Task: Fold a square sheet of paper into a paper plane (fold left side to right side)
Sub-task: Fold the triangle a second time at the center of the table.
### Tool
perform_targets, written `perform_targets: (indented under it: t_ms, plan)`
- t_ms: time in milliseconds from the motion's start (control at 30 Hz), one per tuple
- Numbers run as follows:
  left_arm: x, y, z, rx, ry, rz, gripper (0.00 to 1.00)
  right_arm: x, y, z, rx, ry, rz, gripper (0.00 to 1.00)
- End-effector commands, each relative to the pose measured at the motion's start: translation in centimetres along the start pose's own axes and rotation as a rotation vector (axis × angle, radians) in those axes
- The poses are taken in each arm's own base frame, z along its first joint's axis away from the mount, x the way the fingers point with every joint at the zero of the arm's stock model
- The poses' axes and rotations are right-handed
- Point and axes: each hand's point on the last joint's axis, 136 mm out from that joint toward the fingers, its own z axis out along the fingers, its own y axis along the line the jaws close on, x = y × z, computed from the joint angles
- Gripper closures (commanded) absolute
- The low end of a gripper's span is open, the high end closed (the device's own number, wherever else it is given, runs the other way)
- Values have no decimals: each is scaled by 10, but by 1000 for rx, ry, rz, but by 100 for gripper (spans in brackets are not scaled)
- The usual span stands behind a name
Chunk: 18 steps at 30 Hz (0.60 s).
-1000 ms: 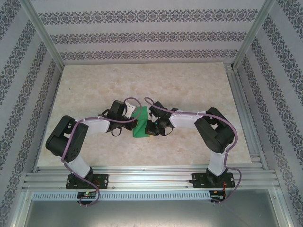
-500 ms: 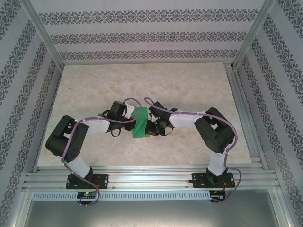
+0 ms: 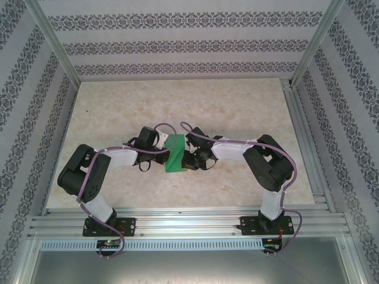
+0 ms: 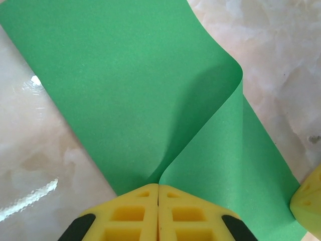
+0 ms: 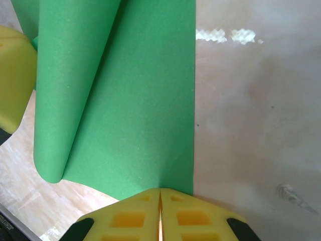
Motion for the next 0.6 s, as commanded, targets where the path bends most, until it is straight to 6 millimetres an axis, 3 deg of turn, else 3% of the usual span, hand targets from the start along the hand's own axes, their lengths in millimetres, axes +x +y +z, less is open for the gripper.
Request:
perform_targets:
  t_ms: [0,567]
  plan:
    - [-10,0,1,13,-12,18,90,13,-18,10,80,48,4,91]
    - [-14,-4,9,47,-12,17,90,13,-17,11,83,55,1,91]
